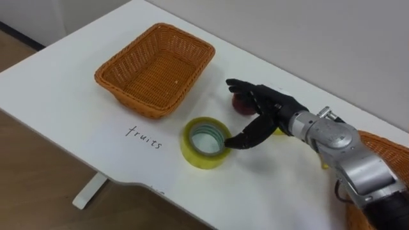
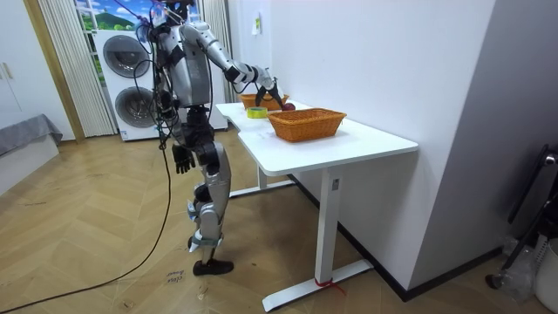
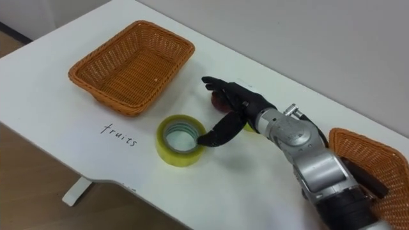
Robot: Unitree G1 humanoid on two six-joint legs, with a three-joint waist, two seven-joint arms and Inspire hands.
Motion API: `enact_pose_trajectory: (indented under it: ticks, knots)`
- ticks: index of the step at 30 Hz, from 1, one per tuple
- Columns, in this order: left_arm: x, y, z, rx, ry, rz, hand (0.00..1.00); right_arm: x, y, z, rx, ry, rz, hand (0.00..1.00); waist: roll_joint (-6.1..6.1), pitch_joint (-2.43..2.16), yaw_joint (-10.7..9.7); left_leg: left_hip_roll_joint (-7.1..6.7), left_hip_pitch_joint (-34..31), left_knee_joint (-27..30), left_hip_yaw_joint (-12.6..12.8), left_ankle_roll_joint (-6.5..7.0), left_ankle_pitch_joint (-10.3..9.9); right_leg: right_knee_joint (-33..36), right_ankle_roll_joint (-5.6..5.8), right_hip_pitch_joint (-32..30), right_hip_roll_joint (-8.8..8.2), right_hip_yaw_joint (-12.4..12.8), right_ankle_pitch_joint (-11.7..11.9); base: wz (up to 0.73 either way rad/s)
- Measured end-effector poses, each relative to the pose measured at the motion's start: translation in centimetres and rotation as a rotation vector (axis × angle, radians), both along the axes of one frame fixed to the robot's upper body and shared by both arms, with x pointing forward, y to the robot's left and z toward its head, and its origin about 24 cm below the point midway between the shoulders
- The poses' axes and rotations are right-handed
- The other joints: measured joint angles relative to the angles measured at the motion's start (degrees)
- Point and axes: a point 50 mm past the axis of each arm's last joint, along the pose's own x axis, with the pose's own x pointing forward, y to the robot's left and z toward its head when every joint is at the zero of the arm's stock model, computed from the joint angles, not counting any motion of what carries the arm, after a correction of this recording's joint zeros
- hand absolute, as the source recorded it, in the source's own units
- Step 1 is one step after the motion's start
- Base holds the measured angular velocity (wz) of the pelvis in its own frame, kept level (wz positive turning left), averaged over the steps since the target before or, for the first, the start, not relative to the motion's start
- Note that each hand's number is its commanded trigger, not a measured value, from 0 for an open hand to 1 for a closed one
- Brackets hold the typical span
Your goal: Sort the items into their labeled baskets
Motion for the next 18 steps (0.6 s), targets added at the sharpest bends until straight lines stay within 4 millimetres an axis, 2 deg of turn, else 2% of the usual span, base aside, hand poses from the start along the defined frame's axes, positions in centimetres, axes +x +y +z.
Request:
enact_pose_trajectory:
  ticks: [18]
  knots:
    - [-0.11, -0.16, -0.07, -0.004, 0.025, -0.01, 0.0, 0.08, -0.02, 0.07, 0.0, -0.011, -0.02, 0.0, -0.1, 0.02, 0.4, -0.02, -1.4, 1.4, -0.6, -0.05, -0.1, 0.0, 0.0, -0.3, -0.01, -0.8, 0.0, 0.01]
